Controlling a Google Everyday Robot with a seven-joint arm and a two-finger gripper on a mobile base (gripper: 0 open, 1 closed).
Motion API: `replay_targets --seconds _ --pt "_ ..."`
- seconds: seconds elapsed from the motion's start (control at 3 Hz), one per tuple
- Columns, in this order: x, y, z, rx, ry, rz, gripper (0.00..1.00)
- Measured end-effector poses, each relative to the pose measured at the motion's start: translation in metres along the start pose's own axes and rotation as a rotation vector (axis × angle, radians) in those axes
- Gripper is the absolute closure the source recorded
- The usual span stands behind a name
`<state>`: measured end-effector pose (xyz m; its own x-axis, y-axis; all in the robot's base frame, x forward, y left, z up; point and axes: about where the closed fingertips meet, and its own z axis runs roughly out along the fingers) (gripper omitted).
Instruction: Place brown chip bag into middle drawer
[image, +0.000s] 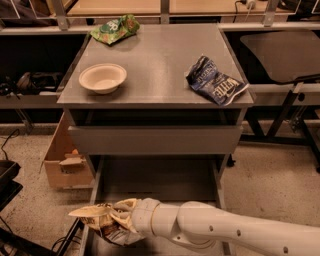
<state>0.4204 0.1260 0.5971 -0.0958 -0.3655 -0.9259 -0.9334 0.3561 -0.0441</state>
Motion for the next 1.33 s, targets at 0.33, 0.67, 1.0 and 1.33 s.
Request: replay_targets --seconds 0.33,0.67,1.0,1.33 --pt "0.0 0.0 0.0 0.0 0.0 0.0 0.27" --pt "0.0 0.0 0.0 0.0 0.0 0.0 0.04" --pt "-0.002 0.0 0.0 0.003 -0.003 -0.004 0.0" --pt "-0.029 0.004 -0.009 0.056 -0.045 -0.064 0.0"
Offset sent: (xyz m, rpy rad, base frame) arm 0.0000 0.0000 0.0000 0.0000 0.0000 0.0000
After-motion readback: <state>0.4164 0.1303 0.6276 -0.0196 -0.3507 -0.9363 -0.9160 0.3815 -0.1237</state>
